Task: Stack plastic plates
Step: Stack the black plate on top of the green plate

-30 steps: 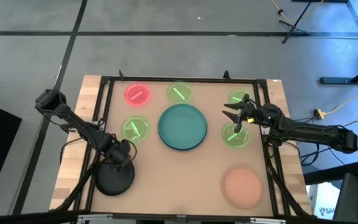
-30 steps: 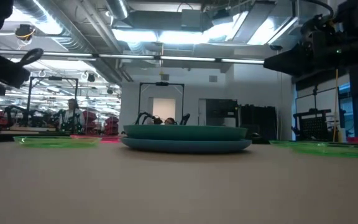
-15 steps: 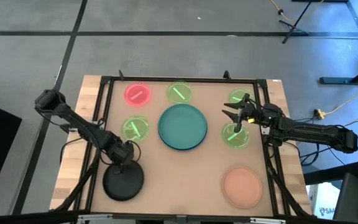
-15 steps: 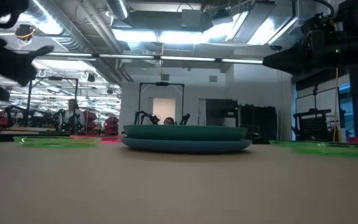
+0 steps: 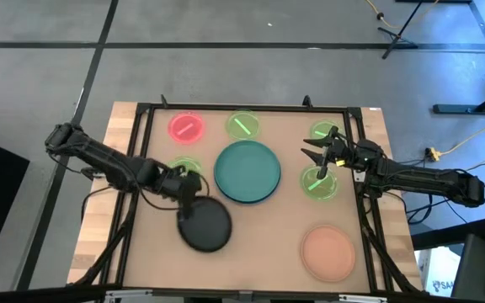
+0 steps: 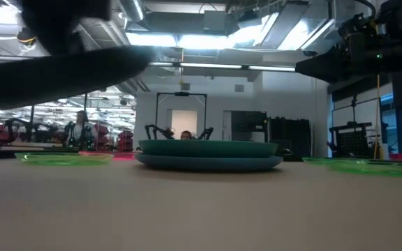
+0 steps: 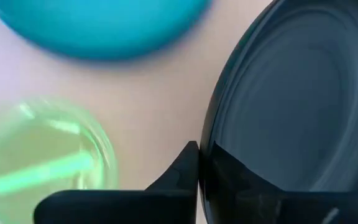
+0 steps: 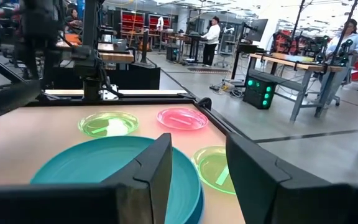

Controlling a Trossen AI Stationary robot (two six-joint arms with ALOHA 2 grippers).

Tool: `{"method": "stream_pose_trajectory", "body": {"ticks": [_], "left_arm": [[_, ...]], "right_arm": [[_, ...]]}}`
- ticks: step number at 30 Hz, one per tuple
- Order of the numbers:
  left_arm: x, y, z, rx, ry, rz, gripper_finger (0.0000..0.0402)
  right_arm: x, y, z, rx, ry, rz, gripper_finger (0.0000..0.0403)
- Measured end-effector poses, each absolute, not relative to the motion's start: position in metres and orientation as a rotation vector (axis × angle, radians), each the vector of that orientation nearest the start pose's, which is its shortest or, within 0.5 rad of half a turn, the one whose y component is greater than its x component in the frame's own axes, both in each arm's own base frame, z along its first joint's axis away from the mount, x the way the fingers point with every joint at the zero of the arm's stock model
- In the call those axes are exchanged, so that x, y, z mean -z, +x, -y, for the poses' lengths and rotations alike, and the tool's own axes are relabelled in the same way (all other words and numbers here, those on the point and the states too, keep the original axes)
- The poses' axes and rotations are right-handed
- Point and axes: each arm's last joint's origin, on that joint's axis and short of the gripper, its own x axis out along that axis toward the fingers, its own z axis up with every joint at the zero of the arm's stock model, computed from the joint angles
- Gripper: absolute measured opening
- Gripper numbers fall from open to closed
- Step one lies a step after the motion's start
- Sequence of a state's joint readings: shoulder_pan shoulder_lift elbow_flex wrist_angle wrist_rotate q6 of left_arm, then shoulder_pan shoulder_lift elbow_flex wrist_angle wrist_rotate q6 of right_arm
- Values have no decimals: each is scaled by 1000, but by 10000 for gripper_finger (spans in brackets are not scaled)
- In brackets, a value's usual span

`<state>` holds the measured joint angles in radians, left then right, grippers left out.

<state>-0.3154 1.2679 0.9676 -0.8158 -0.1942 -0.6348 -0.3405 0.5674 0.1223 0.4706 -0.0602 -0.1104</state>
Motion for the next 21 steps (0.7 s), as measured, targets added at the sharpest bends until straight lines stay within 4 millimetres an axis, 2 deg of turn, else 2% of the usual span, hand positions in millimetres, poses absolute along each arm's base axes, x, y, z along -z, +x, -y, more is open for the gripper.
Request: {"method": "stream_pose_trajectory", "body": {"ticks": [5, 12, 17, 21], "left_arm": [[-263, 241, 42, -354, -208, -897, 9], [-260, 262, -3, -469, -202, -674, 9], [-250, 266, -36, -534, -233, -609, 10], [-230, 270, -54, -543, -270, -586, 10]], "right_arm": [[-196, 133, 46, 303, -114, 8, 147], [-197, 133, 46, 308, -84, 13, 147], [-197, 133, 46, 314, -84, 13, 147], [-196, 133, 47, 329, -83, 11, 147]]}}
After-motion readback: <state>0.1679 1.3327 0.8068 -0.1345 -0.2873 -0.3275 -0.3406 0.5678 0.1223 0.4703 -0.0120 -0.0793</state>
